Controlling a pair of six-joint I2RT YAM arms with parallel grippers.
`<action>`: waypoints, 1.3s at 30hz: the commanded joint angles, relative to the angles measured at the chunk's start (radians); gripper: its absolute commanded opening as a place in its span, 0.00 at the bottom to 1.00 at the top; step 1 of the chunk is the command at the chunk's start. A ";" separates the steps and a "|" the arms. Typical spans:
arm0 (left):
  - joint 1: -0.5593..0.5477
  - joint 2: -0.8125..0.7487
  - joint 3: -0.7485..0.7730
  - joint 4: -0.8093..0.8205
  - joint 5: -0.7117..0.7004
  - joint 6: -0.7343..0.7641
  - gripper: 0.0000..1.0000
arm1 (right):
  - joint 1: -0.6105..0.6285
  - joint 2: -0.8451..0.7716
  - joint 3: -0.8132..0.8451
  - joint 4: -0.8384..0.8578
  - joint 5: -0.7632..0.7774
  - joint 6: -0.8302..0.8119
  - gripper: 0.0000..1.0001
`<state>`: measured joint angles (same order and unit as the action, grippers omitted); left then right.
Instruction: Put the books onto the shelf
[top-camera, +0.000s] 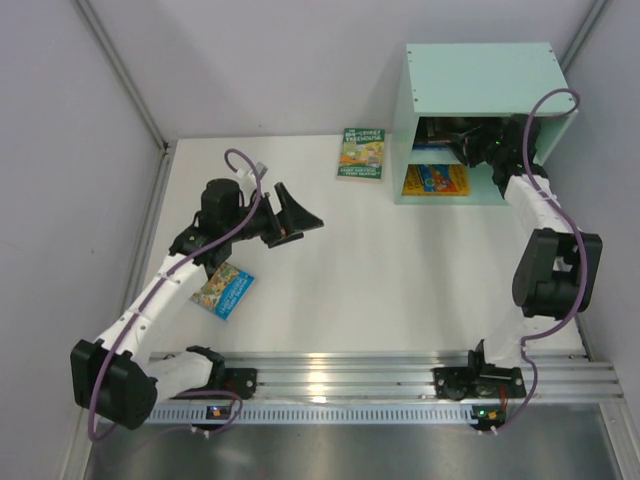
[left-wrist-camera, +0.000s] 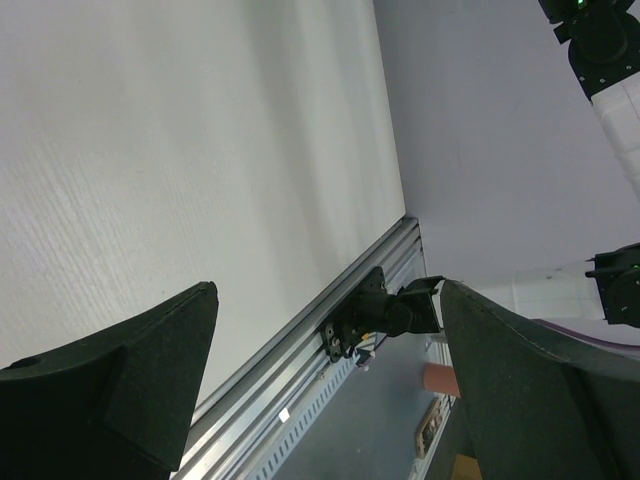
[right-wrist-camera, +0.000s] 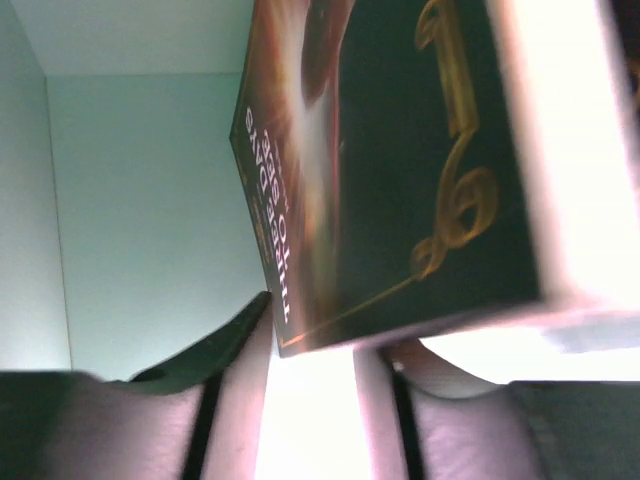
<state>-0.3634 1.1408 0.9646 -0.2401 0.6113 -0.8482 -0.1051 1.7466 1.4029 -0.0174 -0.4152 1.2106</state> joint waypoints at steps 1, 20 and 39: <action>-0.012 -0.026 0.014 0.013 -0.012 -0.011 0.97 | 0.005 -0.091 -0.021 0.126 -0.034 -0.007 0.38; -0.032 -0.033 0.005 0.013 -0.024 -0.014 0.97 | 0.005 -0.150 -0.133 0.149 0.062 0.047 0.26; -0.035 -0.016 0.006 0.013 -0.030 -0.012 0.97 | 0.011 -0.076 -0.097 0.162 0.064 0.049 0.17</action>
<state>-0.3935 1.1343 0.9646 -0.2401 0.5858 -0.8627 -0.1020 1.6630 1.2694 0.0734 -0.3599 1.2594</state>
